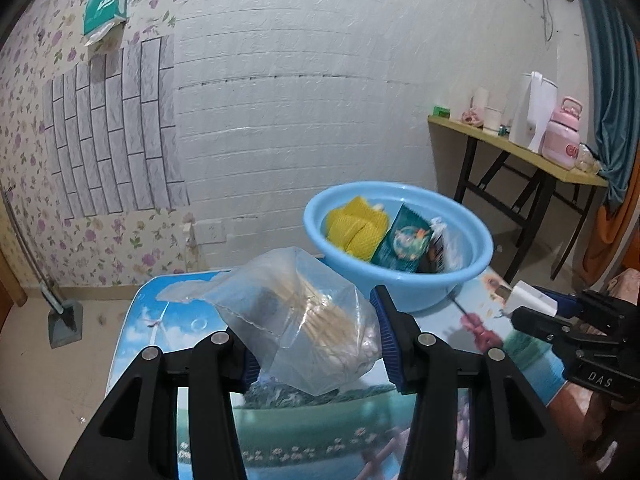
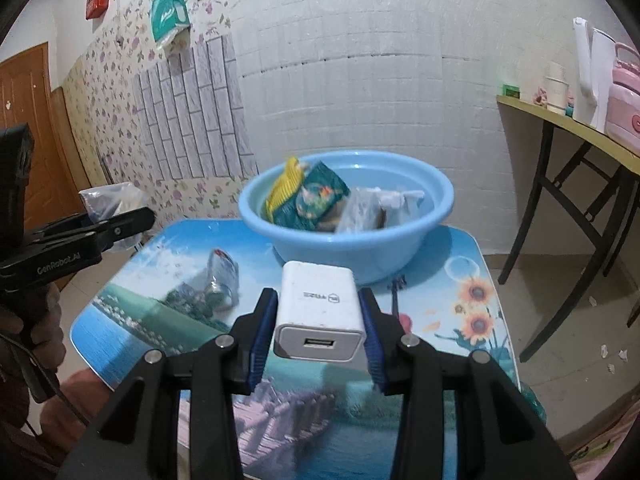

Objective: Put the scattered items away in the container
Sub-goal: 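Carry the swab bag and charger over the basin with both grippers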

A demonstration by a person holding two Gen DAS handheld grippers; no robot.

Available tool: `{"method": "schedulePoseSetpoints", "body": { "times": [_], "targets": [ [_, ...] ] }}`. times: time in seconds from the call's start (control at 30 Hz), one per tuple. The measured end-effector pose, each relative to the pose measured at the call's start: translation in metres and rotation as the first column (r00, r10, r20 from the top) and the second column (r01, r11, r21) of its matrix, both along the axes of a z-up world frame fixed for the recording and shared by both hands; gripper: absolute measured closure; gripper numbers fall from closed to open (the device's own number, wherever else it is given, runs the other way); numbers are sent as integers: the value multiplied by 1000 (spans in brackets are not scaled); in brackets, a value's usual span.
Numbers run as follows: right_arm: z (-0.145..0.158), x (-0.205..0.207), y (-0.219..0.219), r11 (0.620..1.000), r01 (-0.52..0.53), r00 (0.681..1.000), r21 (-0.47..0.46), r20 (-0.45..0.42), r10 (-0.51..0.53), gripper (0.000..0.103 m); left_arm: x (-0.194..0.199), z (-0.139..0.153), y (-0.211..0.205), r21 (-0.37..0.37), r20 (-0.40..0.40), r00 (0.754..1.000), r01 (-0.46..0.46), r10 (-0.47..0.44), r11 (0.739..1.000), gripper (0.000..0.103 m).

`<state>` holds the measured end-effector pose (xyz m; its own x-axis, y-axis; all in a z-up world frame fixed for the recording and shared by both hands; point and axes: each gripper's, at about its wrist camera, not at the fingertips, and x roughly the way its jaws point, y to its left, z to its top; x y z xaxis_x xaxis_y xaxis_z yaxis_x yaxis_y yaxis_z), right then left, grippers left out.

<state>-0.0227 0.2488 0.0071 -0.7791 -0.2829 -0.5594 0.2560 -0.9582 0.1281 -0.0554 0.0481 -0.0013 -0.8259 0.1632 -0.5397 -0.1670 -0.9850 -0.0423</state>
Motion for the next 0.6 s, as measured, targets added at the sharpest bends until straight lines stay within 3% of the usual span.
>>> {"method": "schedulePoseSetpoints", "body": {
  "times": [0.37,0.6],
  "targets": [
    [37,-15,-5,999,-29,996,-36,-88,26,63,-23,15,4,17,-3,1000,17,-16,1000,55],
    [45,-37,-4,998,-38,996,-43,-88,34,63,-41,19,8,27,-4,1000,28,-28,999,55]
  ]
}}
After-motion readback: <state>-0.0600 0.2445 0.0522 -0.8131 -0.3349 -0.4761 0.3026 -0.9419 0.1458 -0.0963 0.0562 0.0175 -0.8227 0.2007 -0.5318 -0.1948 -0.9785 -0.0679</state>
